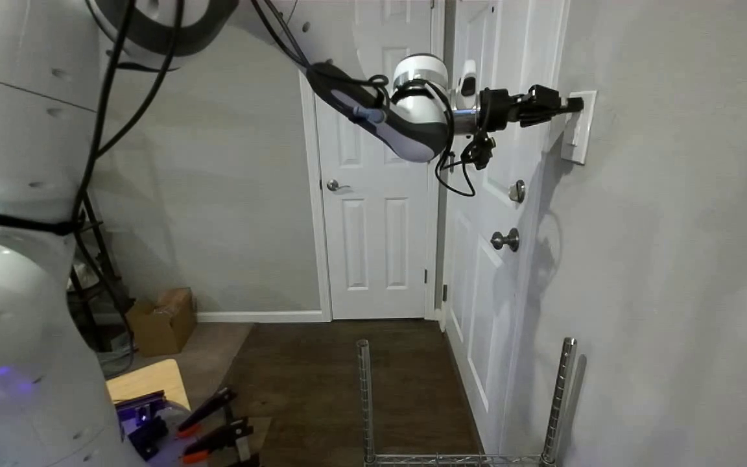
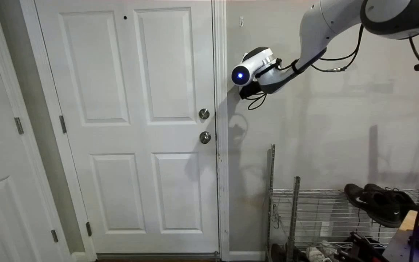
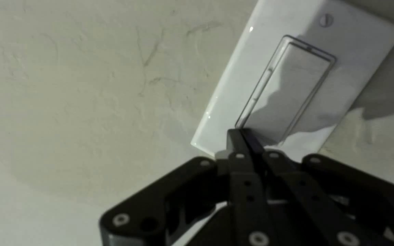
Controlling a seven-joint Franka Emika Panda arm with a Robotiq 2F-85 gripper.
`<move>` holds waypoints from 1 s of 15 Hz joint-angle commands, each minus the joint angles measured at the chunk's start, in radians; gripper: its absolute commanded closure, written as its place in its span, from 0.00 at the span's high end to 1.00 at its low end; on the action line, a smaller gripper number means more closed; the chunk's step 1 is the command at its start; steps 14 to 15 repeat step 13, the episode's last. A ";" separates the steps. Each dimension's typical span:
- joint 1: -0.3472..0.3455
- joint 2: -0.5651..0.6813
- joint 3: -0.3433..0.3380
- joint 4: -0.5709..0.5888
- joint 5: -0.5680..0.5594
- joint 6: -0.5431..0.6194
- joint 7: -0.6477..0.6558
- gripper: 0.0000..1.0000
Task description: Flip the switch to turn on the light
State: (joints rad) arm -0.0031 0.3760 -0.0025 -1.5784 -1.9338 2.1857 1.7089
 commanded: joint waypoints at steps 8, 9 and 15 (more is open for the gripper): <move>0.026 0.007 0.006 0.029 -0.038 -0.136 0.031 0.03; 0.030 0.008 0.007 0.031 -0.040 -0.142 0.031 0.02; 0.044 0.006 0.013 0.029 -0.051 -0.162 0.034 0.03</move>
